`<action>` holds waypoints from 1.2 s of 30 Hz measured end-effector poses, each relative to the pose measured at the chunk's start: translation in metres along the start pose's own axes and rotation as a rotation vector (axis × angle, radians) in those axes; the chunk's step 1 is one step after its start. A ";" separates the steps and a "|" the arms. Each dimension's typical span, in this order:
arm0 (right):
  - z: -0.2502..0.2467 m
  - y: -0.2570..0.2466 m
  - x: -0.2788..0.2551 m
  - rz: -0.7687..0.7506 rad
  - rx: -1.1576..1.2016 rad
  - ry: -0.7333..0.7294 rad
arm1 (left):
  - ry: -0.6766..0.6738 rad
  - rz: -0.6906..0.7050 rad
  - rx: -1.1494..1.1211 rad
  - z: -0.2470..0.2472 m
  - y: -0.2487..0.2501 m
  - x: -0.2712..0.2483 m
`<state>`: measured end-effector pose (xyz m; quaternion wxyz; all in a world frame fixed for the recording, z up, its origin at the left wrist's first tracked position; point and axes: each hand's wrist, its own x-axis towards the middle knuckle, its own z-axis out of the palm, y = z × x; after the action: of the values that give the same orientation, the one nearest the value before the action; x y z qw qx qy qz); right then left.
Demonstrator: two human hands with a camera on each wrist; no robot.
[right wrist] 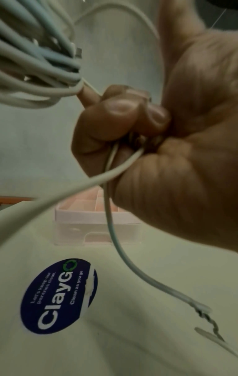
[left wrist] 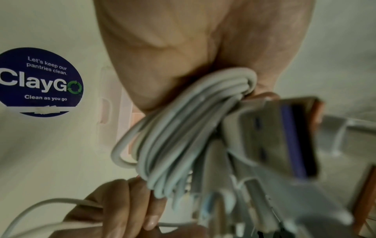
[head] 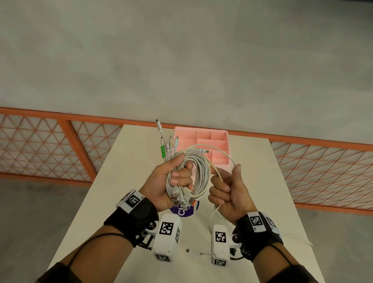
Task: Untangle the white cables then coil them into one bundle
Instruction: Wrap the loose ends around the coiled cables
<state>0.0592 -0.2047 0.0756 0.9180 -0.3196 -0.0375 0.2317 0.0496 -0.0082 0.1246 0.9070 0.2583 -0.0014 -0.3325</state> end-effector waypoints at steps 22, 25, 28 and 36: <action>0.011 -0.013 0.004 0.008 -0.124 0.278 | -0.020 -0.025 -0.024 -0.004 0.003 0.003; 0.011 -0.009 0.007 0.043 -0.054 0.306 | 0.005 -0.006 -0.030 -0.004 0.004 0.005; 0.007 -0.009 0.009 0.087 -0.033 0.286 | 0.000 -0.006 -0.038 -0.007 0.007 0.005; 0.008 0.006 0.011 0.068 -0.231 0.272 | 0.026 0.065 -0.040 -0.005 0.014 0.007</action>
<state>0.0653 -0.1910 0.0775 0.8635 -0.4523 0.0715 0.2112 0.0646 -0.0008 0.1259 0.9223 0.2444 0.0086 -0.2994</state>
